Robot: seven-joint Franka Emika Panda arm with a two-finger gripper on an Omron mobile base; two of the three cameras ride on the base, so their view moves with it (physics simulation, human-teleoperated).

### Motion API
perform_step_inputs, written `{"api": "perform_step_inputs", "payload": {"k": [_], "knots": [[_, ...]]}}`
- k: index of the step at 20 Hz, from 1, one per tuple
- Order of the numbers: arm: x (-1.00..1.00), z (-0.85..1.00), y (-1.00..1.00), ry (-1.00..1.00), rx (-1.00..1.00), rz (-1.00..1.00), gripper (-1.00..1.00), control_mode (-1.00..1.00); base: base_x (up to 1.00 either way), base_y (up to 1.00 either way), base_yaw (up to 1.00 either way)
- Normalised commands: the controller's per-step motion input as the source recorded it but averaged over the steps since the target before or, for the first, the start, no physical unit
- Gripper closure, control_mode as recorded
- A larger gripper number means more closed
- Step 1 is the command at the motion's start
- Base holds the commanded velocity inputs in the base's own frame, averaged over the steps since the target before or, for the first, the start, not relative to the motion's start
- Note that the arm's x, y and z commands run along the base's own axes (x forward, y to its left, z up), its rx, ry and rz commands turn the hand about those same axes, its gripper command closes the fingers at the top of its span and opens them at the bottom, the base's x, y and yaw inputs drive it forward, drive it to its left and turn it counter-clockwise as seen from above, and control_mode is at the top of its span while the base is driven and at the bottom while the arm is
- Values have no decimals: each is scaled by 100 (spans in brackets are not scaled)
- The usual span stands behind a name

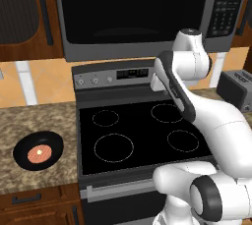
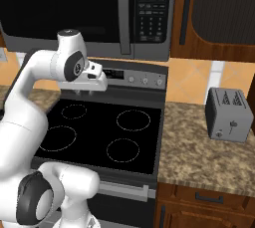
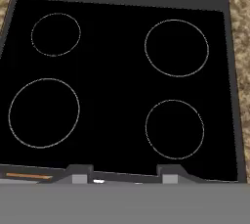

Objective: Open the microwave, place the bowl with waffle inside the microwave, then close the microwave door and turn it on.

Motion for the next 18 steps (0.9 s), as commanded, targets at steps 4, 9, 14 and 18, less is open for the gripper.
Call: {"api": "perform_step_inputs", "payload": {"k": [4, 9, 14, 18], "knots": [[-33, 9, -16, -14, 0, 0, -100, -100, 0, 0, 0], [-19, 78, -98, -56, 9, 0, -100, -100, 0, 0, 0], [7, 100, -80, -36, 15, -4, -100, -100, 0, 0, 0], [8, 18, -11, 3, 4, -2, -100, -100, 0, 0, 0]]}}
